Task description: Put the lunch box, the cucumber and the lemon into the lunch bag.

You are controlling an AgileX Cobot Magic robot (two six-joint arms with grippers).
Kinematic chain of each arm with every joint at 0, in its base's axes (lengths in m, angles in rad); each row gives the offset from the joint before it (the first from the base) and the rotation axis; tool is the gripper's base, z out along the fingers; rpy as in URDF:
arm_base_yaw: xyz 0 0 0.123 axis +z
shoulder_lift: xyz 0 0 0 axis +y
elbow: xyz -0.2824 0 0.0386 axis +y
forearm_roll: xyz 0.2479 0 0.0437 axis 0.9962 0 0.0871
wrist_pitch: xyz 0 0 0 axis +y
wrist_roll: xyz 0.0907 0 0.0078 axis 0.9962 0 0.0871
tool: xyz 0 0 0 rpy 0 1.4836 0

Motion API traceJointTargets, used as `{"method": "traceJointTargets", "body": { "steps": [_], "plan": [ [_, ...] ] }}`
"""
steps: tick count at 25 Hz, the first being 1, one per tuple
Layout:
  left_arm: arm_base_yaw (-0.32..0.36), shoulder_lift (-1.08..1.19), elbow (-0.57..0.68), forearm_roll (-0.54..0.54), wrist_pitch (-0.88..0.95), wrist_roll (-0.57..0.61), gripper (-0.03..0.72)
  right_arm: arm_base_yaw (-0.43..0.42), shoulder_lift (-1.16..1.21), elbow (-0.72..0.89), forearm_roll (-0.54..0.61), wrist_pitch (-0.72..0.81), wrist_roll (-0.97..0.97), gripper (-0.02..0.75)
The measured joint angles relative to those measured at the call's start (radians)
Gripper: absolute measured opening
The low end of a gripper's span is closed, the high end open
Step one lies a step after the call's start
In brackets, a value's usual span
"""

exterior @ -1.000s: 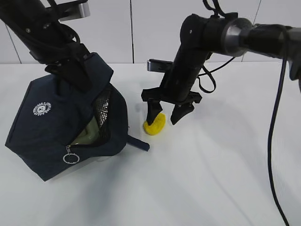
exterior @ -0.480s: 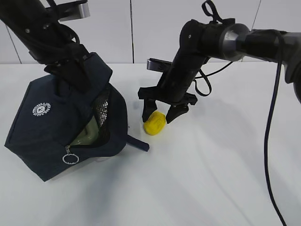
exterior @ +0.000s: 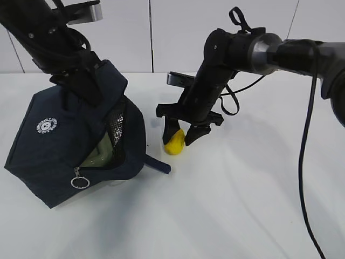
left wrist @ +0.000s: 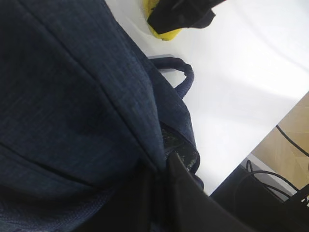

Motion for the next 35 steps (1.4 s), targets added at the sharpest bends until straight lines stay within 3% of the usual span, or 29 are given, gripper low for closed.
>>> {"method": "traceJointTargets", "body": {
  "steps": [3, 6, 16, 29, 35],
  "plan": [
    [0.0, 0.0, 0.0, 0.0, 0.0, 0.0, 0.016, 0.0, 0.006, -0.002, 0.004, 0.002, 0.0, 0.341],
    [0.0, 0.0, 0.0, 0.002, 0.001, 0.0, 0.016, 0.0, 0.006, -0.005, 0.007, 0.004, 0.0, 0.29],
    [0.0, 0.0, 0.0, 0.004, 0.002, 0.0, 0.016, 0.0, -0.012, -0.108, 0.022, 0.096, -0.097, 0.282],
    [0.007, 0.0, 0.0, -0.004, 0.001, 0.0, 0.016, 0.0, -0.016, -0.118, 0.443, 0.104, -0.328, 0.279],
    [0.007, 0.0, 0.0, -0.006, -0.006, 0.0, 0.016, 0.0, -0.016, -0.118, 0.5, 0.104, -0.36, 0.279]
  ]
}}
